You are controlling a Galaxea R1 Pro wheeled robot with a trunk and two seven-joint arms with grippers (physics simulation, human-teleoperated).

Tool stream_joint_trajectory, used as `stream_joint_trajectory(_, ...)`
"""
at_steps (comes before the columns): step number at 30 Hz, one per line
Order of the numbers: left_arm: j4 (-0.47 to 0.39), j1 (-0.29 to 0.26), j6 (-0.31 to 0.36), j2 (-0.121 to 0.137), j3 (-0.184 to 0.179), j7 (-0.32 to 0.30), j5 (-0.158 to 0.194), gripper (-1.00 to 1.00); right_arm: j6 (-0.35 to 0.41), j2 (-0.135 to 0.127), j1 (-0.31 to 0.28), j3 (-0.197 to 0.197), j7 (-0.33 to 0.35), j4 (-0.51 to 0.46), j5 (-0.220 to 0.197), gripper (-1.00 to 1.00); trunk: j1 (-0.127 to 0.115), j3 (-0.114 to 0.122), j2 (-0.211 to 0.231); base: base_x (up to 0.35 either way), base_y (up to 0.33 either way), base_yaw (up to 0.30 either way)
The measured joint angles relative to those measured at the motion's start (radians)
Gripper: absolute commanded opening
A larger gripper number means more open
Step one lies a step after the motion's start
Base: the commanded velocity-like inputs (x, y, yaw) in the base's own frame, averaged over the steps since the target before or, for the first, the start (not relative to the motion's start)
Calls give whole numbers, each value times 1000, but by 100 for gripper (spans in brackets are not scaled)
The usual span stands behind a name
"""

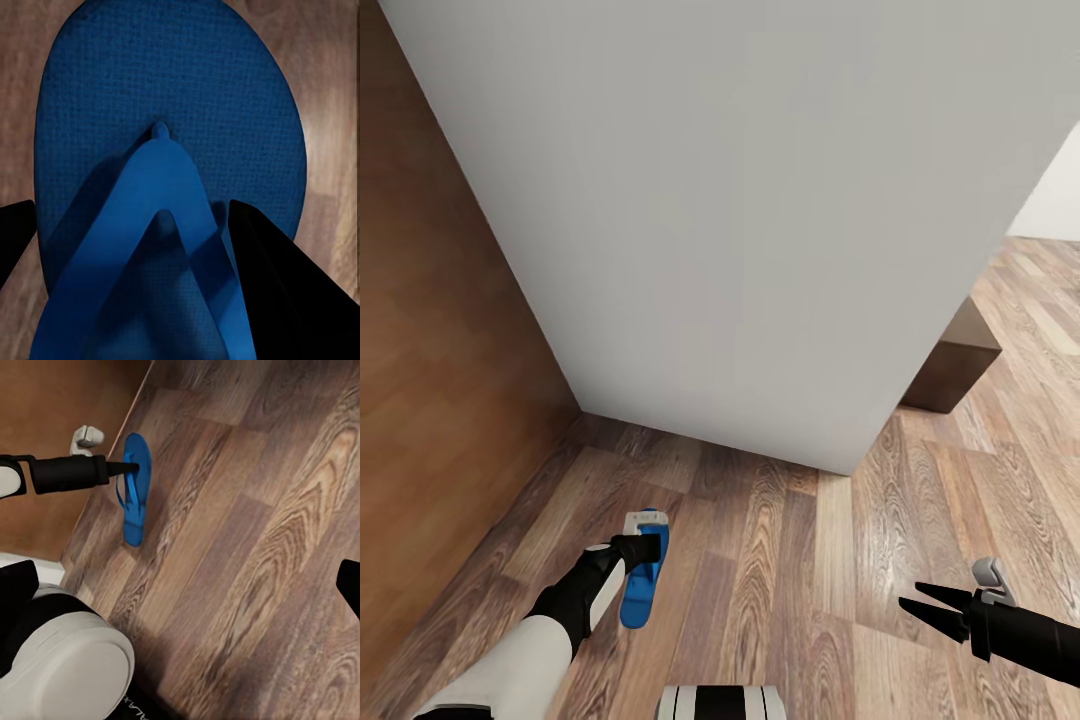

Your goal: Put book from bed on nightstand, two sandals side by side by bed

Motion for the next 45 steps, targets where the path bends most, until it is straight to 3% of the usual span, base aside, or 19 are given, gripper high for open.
stream_joint_trajectory(45, 2, 2, 0, 0, -1, 4, -3, -100, 0, 1, 0, 2, -18, 1, -1, 100, -20, 174, 11, 0, 0, 0)
